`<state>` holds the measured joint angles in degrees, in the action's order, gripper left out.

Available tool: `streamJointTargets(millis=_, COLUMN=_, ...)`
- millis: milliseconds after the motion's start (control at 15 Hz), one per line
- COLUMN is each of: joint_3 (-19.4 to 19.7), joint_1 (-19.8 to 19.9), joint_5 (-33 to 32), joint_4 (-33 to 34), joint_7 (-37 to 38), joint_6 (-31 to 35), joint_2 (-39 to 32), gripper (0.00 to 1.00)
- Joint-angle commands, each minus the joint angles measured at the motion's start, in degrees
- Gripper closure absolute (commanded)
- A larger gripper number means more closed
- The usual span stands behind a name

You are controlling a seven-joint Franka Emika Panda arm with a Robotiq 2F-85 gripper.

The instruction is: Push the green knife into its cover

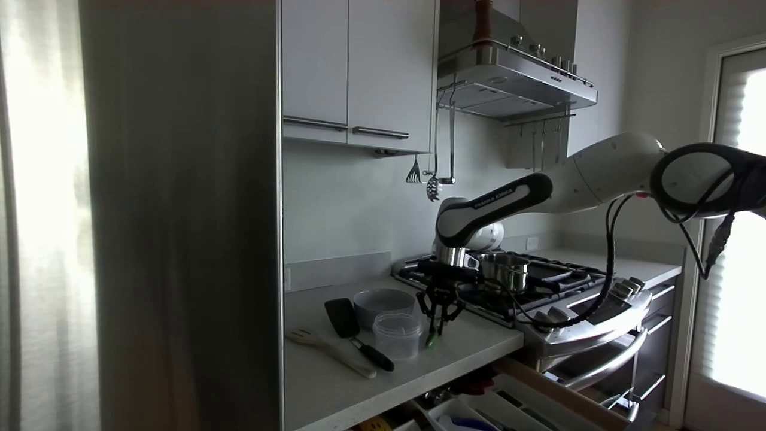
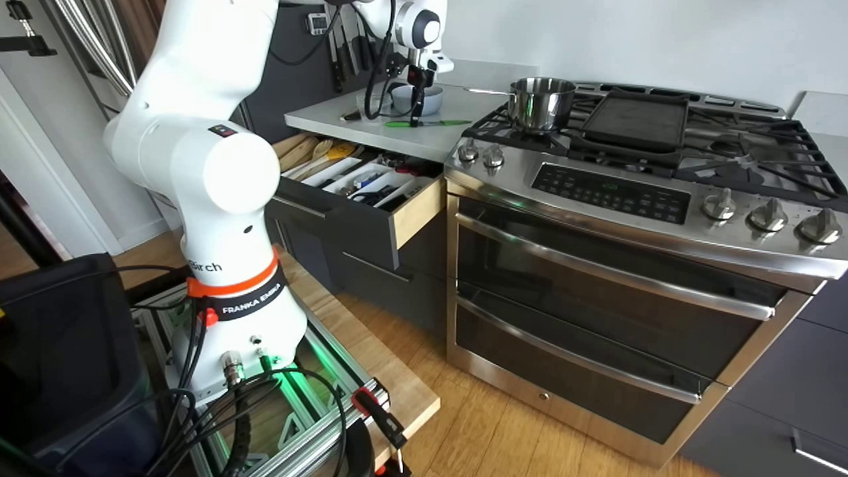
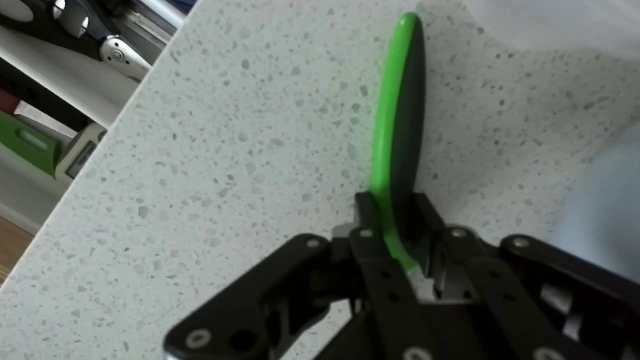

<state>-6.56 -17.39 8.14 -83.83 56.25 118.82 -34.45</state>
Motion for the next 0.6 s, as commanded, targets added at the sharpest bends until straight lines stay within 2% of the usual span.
streamJointTargets(millis=0, joint_3=0.5, joint_1=0.8, joint_5=1.2, joint_4=0.6, joint_7=-0.9, joint_6=2.9, joint_2=-1.6, gripper=0.95)
streamJointTargets(millis=533, joint_3=1.4, joint_1=1.6, joint_5=1.9, joint_4=-0.5, joint_7=0.6, joint_6=8.6, joint_2=-1.6, gripper=0.95)
